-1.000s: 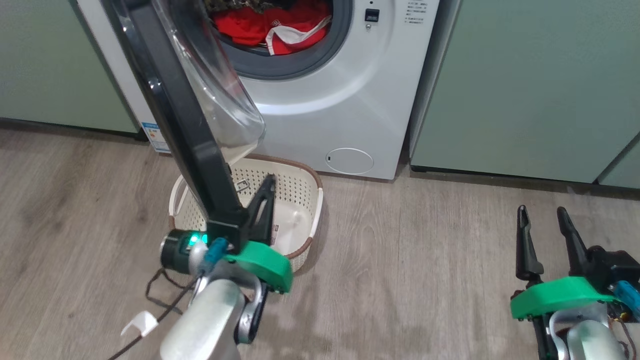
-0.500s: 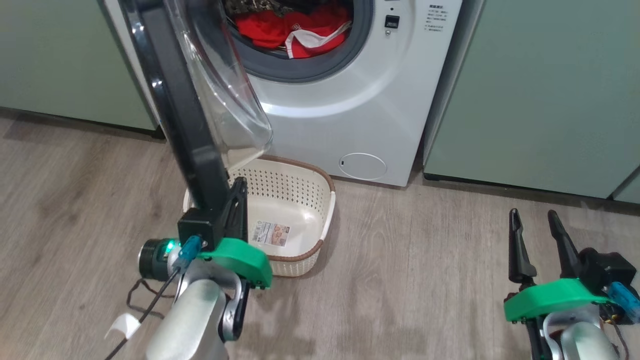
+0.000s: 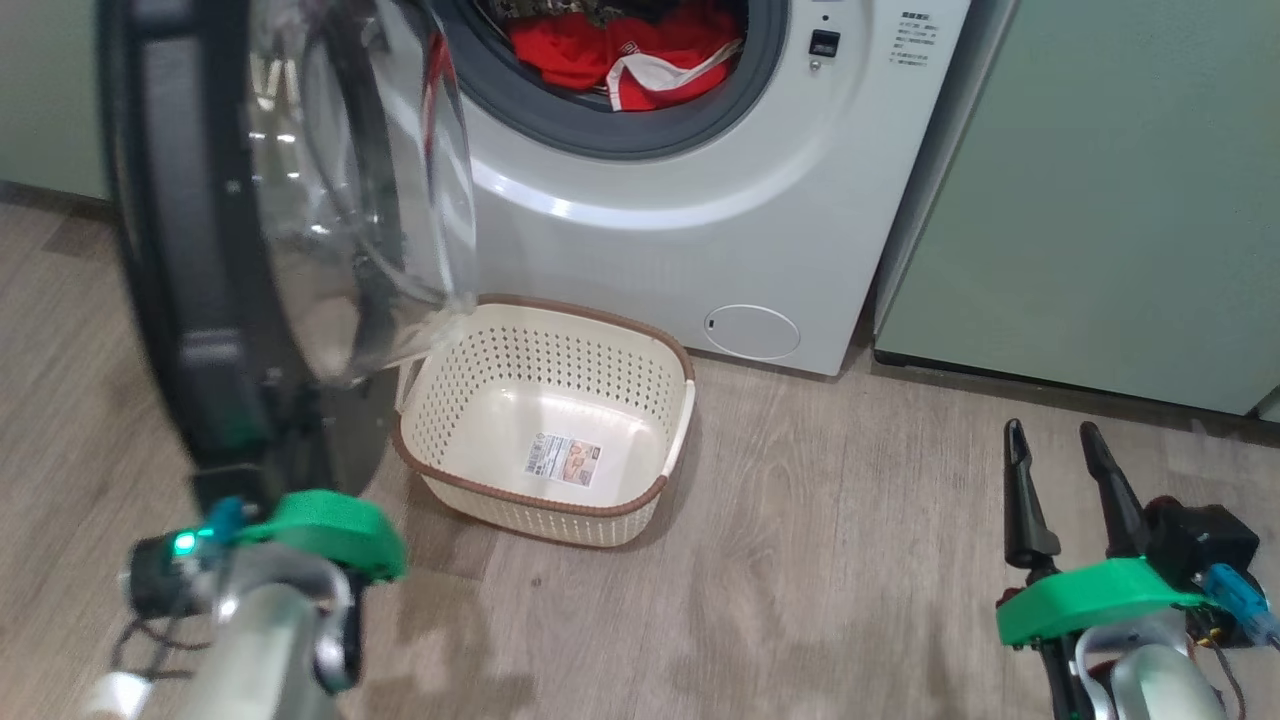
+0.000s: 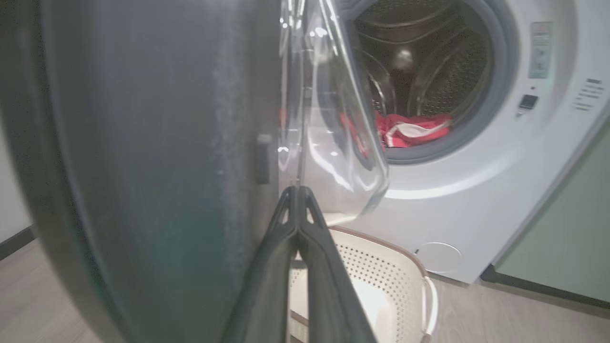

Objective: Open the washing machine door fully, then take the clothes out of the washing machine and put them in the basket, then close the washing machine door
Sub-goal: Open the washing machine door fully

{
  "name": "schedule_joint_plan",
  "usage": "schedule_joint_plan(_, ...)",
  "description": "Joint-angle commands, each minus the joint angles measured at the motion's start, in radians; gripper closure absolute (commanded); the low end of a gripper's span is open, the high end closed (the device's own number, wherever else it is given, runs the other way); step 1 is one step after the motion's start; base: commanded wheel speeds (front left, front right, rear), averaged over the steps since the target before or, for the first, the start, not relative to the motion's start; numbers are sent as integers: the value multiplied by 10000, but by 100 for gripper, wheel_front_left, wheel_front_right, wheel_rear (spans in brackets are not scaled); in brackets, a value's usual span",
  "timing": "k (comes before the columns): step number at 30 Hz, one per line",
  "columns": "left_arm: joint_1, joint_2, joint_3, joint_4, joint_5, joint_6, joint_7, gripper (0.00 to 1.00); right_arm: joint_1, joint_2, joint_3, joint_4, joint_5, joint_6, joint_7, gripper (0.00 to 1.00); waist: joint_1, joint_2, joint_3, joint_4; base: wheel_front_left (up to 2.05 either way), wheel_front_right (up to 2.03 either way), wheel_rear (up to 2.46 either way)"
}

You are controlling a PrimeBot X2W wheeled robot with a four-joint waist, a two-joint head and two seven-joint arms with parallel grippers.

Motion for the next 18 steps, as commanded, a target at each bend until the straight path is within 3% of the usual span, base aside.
schedule_joint_plan(1, -487, 382, 704, -176, -96, -21, -91, 100, -105, 1, 276, -264, 49, 73, -91, 0, 0, 0, 17, 38, 0, 0, 0)
schedule_joint_plan(18, -2093, 1896, 3507, 2280, -284, -254, -91, 100, -365, 1, 576, -210, 60, 73, -91, 0, 0, 0, 398, -81, 0, 0, 0)
